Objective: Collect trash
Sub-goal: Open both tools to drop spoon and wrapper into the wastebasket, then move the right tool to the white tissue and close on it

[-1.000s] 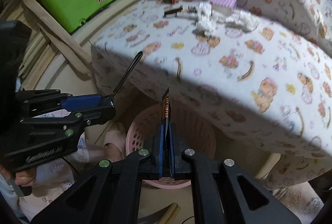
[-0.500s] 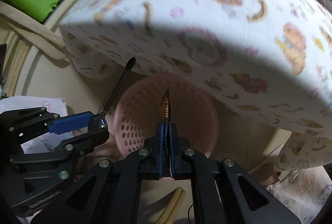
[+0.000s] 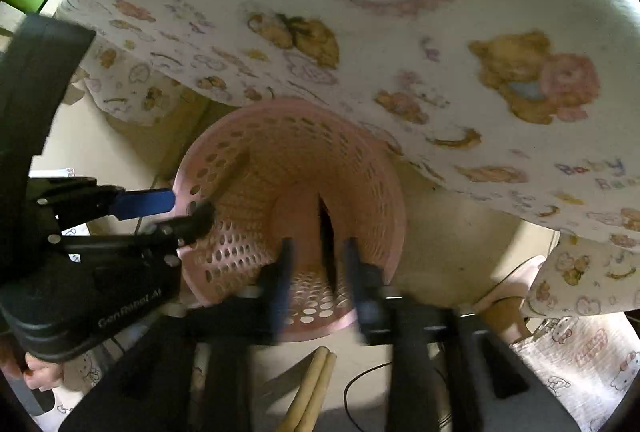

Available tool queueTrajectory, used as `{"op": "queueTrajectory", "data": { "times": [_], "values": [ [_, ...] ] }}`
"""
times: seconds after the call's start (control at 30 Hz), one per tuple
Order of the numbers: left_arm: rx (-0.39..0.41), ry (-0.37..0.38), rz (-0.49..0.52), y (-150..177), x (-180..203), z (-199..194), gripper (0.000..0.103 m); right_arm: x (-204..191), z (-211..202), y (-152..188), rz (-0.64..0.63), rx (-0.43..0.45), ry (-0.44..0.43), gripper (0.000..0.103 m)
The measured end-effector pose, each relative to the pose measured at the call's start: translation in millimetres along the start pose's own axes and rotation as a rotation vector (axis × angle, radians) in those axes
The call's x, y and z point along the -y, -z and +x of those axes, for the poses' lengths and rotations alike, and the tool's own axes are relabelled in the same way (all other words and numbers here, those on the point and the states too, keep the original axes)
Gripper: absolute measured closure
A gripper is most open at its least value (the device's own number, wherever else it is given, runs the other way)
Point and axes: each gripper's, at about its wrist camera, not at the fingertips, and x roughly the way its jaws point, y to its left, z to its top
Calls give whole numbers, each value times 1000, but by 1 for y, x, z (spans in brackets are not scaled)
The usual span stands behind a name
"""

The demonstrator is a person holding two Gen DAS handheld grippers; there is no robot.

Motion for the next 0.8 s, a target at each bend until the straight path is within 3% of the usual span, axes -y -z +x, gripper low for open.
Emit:
{"op": "queueTrajectory", "data": {
  "times": [0.07, 0.2, 0.27, 0.4, 0.6, 0.8],
  "values": [
    [13, -11, -11, -1, -1, -5, 37, 3, -6, -1, 6, 21, 11, 47],
    [57, -14, -20, 0, -8, -18, 37, 7, -24, -7, 13, 63, 32, 44],
    [94, -7, -19, 0, -11, -28, 37, 9, -34, -7, 16, 107, 45, 37],
    [187, 2, -4, 6, -10, -58, 37, 11, -49, -7, 18, 151, 59, 37],
    [371, -73, -21, 21, -20, -105, 29, 10, -80, -5, 8, 246, 71, 37],
    [462, -68, -47, 22, -26, -128, 26, 8, -106, -3, -1, 324, 80, 36]
  ]
}}
